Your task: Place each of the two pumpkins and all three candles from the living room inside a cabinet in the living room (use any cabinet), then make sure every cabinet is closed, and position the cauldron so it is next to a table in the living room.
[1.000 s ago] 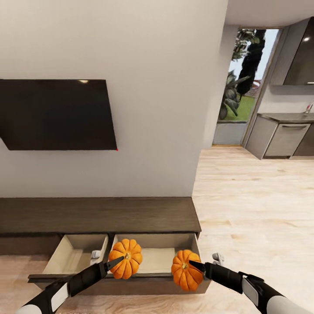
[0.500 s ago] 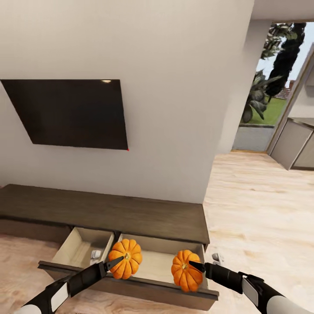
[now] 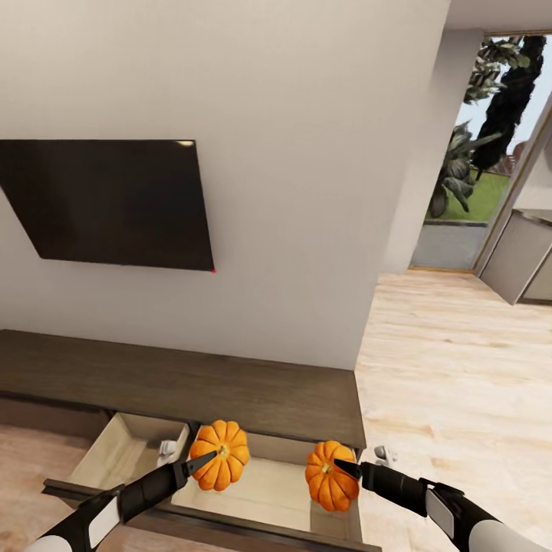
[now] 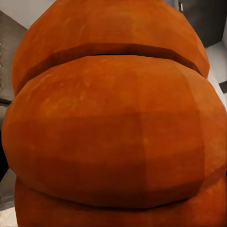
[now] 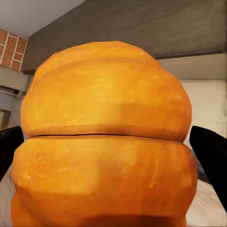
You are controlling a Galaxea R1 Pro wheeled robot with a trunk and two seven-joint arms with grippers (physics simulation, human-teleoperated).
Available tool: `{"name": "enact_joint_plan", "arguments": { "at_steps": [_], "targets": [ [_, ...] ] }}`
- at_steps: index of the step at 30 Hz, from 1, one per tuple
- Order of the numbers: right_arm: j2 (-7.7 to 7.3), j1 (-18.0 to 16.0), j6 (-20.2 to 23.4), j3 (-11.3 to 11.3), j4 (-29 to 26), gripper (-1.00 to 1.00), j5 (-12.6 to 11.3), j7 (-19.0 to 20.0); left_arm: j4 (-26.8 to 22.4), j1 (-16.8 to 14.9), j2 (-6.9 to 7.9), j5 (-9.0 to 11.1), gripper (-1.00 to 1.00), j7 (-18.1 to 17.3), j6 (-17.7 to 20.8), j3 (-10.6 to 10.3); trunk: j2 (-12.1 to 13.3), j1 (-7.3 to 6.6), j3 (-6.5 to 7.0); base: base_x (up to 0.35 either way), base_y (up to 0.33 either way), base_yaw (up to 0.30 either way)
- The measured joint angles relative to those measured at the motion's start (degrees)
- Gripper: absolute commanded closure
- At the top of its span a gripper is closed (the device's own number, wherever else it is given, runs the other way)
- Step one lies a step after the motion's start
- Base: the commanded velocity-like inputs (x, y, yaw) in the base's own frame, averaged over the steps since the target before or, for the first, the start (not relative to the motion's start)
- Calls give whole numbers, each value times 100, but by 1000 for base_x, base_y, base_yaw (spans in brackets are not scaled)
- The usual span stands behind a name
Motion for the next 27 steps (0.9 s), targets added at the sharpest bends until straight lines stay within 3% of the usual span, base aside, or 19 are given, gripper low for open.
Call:
{"name": "enact_joint_plan", "arguments": {
  "at_steps": [15,27],
  "targets": [
    [62,0,14,26,6,100,3,-91,52,0,154,-20,100,16,8,-2,-1,0,88,1,0,-205],
    [165,0,11,43,5,100,109,-151,91,0,175,-8,100,22,8,-3,0,0,100,0,10,-23]
  ]
}}
